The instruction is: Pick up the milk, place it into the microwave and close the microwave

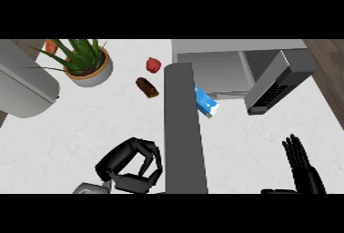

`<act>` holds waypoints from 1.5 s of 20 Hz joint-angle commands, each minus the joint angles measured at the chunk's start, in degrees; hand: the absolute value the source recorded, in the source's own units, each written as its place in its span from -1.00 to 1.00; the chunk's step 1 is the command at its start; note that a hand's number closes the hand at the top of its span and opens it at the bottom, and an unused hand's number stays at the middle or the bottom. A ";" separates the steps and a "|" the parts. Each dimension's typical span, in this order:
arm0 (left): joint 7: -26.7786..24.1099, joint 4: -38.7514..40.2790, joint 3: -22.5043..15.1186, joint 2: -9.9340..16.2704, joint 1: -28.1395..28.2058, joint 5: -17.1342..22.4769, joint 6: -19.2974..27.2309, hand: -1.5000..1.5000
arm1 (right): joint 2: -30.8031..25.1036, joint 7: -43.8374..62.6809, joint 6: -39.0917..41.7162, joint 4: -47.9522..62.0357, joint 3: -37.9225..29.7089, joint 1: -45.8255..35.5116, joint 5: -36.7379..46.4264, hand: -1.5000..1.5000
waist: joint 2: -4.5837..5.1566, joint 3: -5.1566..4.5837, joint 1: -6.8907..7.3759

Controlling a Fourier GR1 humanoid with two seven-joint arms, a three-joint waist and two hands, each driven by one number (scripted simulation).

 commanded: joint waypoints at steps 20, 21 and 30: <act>1.64 18.55 -41.57 -0.09 -17.95 18.34 37.97 1.00 | -8.05 15.60 18.48 -46.66 6.45 20.99 -22.61 -1.00 | 0.95 0.01 -2.45; 2.74 17.28 -41.92 -0.08 -17.99 20.14 39.29 1.00 | -8.66 16.61 19.15 -50.39 7.18 23.38 -23.25 -1.00 | 0.78 -0.07 -3.22; 4.43 19.66 -46.42 -0.03 -28.86 26.43 53.55 1.00 | -10.18 25.02 17.53 -59.24 10.22 21.11 -28.05 -1.00 | 1.52 -0.11 -5.61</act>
